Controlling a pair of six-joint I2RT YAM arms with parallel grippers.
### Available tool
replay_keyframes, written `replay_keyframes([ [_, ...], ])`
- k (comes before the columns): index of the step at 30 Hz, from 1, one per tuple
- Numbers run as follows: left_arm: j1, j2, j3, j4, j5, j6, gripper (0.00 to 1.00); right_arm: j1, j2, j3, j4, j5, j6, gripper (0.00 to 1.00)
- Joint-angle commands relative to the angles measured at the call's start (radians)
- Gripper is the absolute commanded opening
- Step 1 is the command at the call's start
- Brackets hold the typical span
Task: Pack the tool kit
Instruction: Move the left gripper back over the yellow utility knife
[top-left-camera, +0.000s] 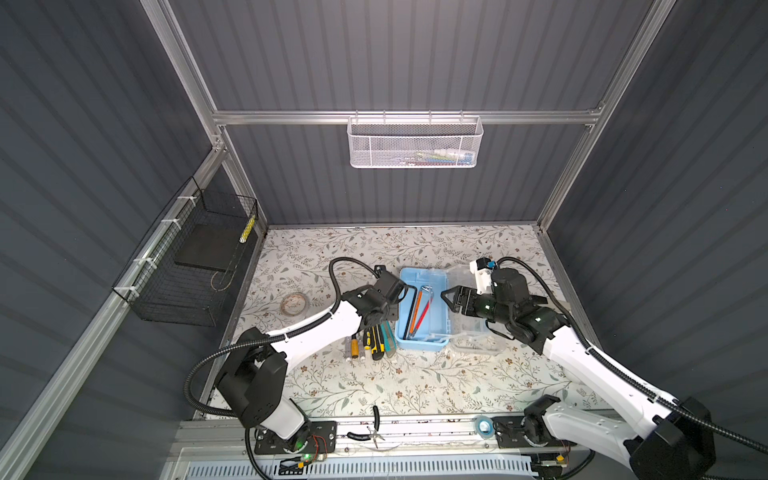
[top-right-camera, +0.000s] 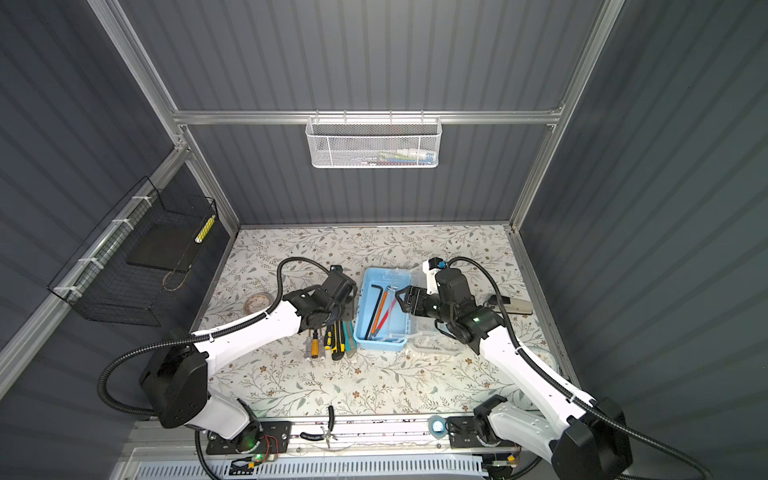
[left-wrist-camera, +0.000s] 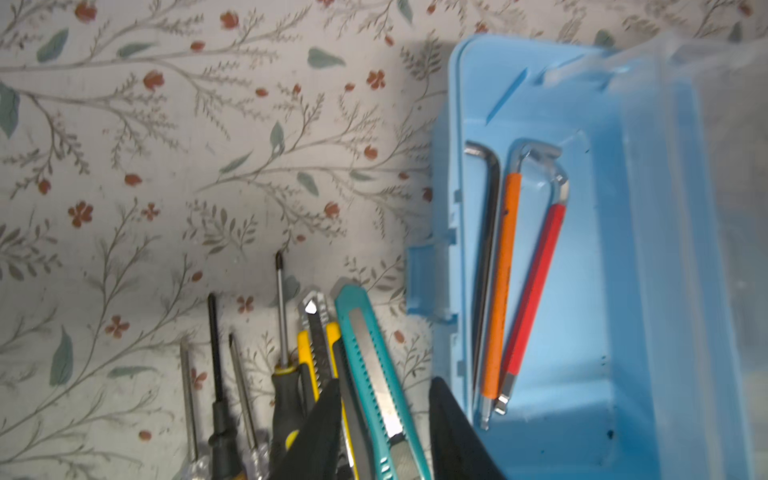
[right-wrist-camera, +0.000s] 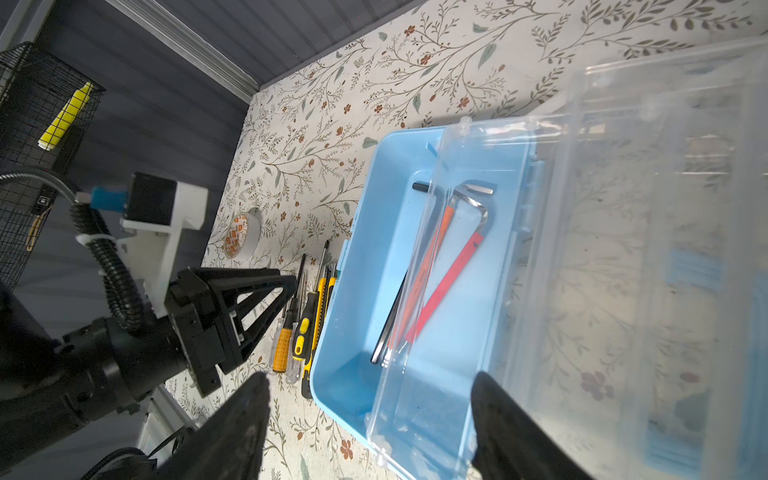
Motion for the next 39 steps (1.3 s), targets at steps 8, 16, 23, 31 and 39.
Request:
replay_keyframes([
  [8, -0.004, -0.016, -0.115, -0.015, 0.044, -0.144, 0.38, 0.006, 0.058, 0.029, 0.004, -0.025, -0.014, 0.77],
  [16, -0.005, -0.007, -0.179, 0.014, 0.069, -0.185, 0.38, 0.006, 0.077, 0.015, 0.019, -0.026, -0.013, 0.77],
  [23, -0.006, 0.011, -0.193, 0.037, 0.085, -0.189, 0.38, 0.005, 0.088, 0.004, 0.041, -0.033, -0.005, 0.77],
  [31, -0.006, 0.059, -0.199, 0.06, 0.108, -0.191, 0.38, 0.005, 0.103, -0.003, 0.047, -0.038, -0.005, 0.78],
  [39, -0.006, 0.089, -0.218, 0.072, 0.102, -0.206, 0.39, 0.005, 0.12, -0.009, 0.061, -0.044, -0.002, 0.78],
])
